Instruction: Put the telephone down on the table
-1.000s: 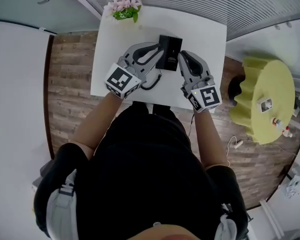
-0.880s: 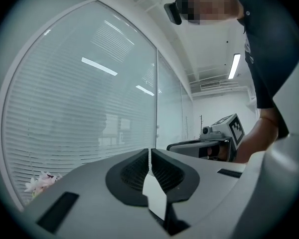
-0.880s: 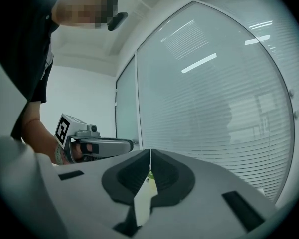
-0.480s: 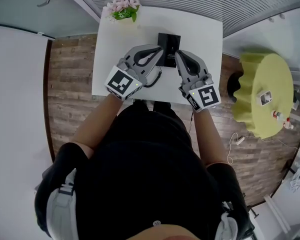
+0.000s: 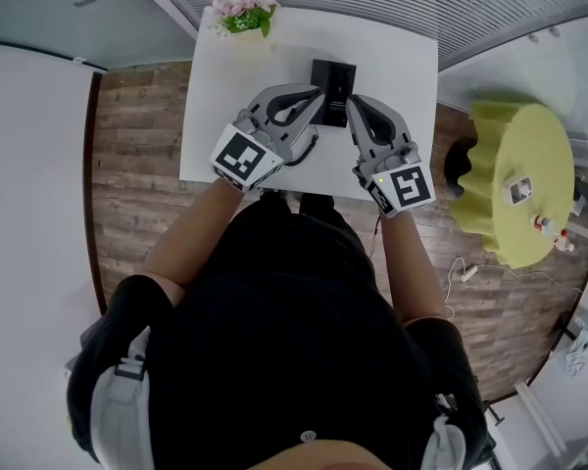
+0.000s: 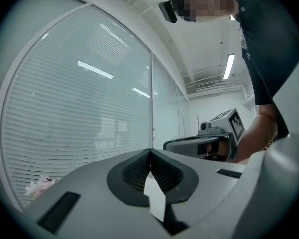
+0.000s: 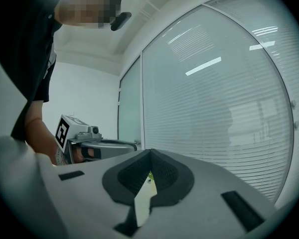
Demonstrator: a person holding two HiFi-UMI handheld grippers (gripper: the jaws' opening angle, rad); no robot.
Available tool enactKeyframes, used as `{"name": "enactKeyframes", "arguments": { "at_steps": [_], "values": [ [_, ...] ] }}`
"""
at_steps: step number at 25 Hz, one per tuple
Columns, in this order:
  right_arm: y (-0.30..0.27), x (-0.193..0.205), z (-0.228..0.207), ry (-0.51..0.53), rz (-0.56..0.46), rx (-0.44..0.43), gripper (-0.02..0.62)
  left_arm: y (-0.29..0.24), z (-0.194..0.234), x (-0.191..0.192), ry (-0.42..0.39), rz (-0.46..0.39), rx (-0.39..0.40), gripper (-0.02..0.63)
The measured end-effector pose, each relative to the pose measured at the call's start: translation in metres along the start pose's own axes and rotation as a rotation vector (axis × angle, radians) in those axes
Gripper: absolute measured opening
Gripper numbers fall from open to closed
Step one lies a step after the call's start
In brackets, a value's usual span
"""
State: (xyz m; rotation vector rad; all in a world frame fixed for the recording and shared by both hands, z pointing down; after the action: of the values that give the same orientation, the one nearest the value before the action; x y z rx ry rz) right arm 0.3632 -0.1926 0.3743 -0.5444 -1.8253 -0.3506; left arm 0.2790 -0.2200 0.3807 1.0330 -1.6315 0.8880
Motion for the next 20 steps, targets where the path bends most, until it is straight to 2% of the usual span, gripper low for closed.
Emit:
{"name": "enactKeyframes", "arguments": {
  "at_steps": [20],
  "values": [
    [-0.0019, 0.0066, -0.0044, -0.016, 0.024, -0.017, 0.023, -0.0064, 0.0003, 0.0053, -0.008, 0.025, 0.002, 0.009]
  ]
}}
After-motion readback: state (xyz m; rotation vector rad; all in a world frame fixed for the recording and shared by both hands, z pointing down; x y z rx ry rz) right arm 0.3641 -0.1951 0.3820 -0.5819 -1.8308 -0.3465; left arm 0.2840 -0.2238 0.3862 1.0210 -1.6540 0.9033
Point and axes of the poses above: the fingertips, and each gripper's own axes: y backward along the fingers, z to its left, x out of its underside, the point moved 3 cm from there along y, backward along the fingers, and after that the axes turned 15 degrees about -y, right-handed, at the moved point
